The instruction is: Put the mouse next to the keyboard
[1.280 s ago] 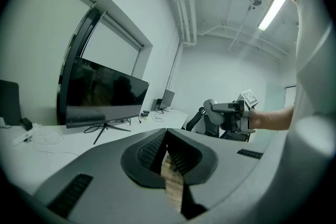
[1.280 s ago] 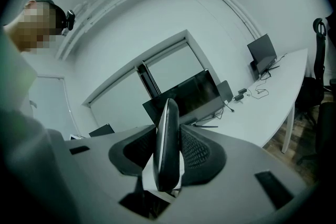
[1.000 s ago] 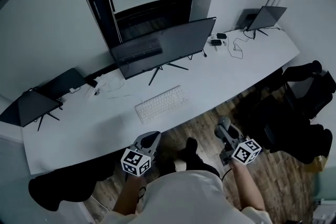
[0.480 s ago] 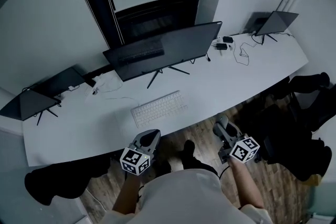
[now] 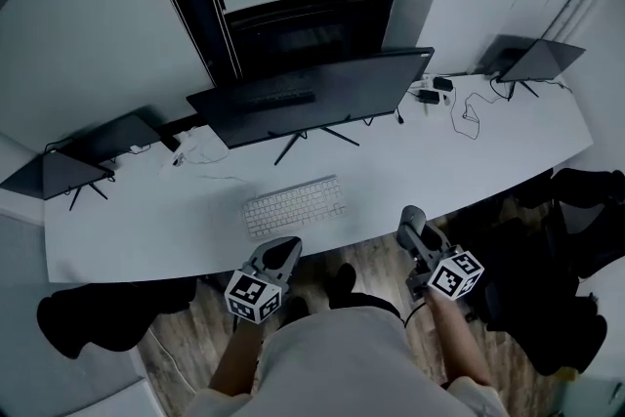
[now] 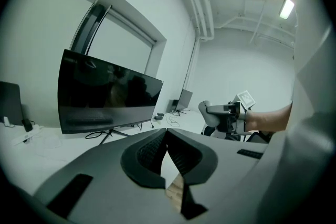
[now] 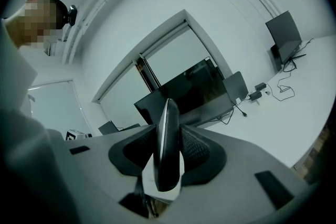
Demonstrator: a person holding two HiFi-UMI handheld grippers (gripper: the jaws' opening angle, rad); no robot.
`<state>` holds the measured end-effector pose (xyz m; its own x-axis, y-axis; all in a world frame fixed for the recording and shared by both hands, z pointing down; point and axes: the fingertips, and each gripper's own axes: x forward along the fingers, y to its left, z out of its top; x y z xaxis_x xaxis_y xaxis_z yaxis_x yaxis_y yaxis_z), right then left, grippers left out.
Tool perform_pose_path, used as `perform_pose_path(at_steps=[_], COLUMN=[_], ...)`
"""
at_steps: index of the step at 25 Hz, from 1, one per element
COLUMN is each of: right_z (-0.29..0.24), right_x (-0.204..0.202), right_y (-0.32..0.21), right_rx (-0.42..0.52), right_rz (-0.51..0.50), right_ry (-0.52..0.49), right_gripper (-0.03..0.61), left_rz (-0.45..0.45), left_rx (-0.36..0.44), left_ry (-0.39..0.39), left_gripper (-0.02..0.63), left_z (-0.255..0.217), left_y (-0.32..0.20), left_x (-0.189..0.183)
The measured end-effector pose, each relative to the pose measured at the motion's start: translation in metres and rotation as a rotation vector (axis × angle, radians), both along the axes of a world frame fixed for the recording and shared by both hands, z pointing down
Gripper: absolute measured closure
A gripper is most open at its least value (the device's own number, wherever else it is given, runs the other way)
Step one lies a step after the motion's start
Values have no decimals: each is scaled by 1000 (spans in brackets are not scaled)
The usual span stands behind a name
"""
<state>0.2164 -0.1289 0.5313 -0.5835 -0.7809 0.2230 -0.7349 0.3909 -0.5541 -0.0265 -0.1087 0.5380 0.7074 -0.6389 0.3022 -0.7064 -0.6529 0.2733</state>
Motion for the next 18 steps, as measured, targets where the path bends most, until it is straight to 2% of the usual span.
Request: perform_pose_path(at_steps=[18], right_z=[46], right_x=[19], right_y=[-71], right_rx=[-86], right_rz=[-195], right_ry=[6], right_gripper=[428], left_rz=[-168], left_rx=[-59], left_ry=[-34], left_gripper=[597], left_z=[25], left_y=[-28], left_x=[40])
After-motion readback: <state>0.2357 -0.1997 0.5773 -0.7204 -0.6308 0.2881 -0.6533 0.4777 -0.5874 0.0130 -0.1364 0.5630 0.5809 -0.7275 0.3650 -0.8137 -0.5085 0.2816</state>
